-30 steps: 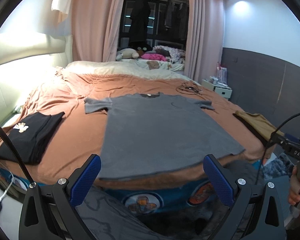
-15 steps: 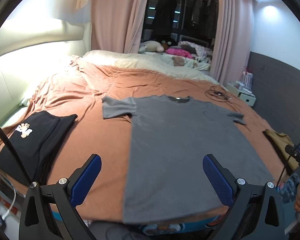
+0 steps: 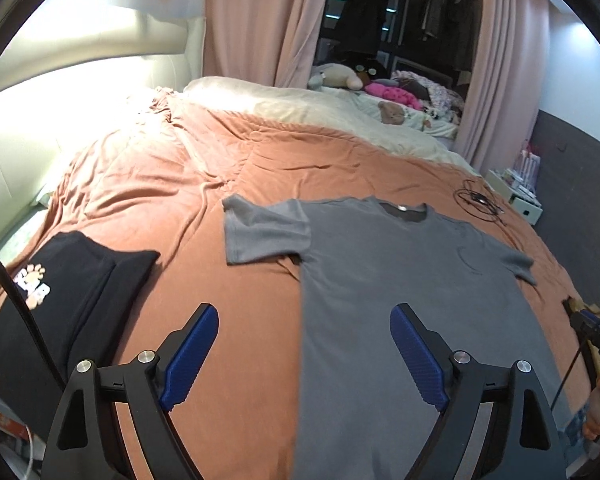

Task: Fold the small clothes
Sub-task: 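Move the left tool toward the grey T-shirt's side edge and open it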

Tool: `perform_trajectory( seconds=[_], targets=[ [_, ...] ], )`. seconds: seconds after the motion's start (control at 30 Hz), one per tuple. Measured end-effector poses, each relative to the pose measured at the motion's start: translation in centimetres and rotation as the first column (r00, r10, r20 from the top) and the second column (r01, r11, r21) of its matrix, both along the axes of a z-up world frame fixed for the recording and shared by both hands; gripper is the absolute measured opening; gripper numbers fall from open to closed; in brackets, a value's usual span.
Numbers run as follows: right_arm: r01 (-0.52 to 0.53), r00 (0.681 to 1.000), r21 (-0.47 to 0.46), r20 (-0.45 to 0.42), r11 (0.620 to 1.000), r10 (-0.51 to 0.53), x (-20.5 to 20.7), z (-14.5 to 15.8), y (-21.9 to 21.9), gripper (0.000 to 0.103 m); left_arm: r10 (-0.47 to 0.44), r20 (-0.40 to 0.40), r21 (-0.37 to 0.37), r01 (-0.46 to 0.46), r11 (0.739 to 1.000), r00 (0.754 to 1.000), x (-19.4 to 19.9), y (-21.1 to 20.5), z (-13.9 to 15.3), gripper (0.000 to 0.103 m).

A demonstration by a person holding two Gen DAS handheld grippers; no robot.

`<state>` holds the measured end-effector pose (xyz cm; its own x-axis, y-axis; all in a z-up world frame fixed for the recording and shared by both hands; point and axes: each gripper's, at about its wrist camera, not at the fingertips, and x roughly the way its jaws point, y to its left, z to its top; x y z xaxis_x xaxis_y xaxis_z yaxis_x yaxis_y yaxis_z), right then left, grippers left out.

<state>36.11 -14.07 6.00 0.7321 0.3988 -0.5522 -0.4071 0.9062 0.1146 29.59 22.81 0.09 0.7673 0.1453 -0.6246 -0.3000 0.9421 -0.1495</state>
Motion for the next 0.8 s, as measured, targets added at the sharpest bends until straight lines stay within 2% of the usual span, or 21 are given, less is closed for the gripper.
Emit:
perform_trajectory(
  seconds=[0.13,0.2,0.3,0.37,0.47,0.63,0.7,0.8],
  targets=[
    [-0.040,0.999,0.006,-0.031,0.999,0.040,4.1,0.7,1.8,0.092,0.006,-0.023,-0.023,-0.007,1.000,1.000,3.1,2.2,-0.5,0.079],
    [-0.058,0.997,0.007,-0.050,0.998,0.058,5.9,0.8,2.5,0.083,0.012,-0.035,-0.038,-0.014,0.999,0.999,4.8,3.5,-1.0,0.073],
    [-0.089,0.993,0.011,-0.082,0.996,0.090,9.0,0.8,3.7,0.077,0.021,-0.061,-0.058,-0.025,0.998,0.998,7.3,5.4,-1.9,0.067],
    [-0.111,0.989,0.015,-0.100,0.994,0.112,11.1,0.8,4.6,0.074,0.025,-0.074,-0.079,-0.031,0.996,0.997,8.9,6.8,-2.5,0.066],
    [-0.142,0.982,0.020,-0.124,0.990,0.143,13.2,0.6,6.4,0.065,0.032,-0.098,-0.102,-0.042,0.994,0.995,11.5,9.2,-3.5,0.066],
    [-0.185,0.969,0.018,-0.163,0.983,0.185,17.6,-0.3,9.5,0.054,0.043,-0.130,-0.141,-0.061,0.988,0.991,15.5,12.9,-5.6,0.059],
    [-0.203,0.962,0.018,-0.183,0.979,0.203,19.2,-0.9,10.8,0.046,0.049,-0.147,-0.163,-0.073,0.984,0.988,17.1,14.5,-6.7,0.057],
    [-0.226,0.951,0.020,-0.211,0.974,0.225,21.6,-1.9,13.1,0.044,0.052,-0.166,-0.203,-0.086,0.975,0.985,19.0,16.6,-8.5,0.056]
  ],
)
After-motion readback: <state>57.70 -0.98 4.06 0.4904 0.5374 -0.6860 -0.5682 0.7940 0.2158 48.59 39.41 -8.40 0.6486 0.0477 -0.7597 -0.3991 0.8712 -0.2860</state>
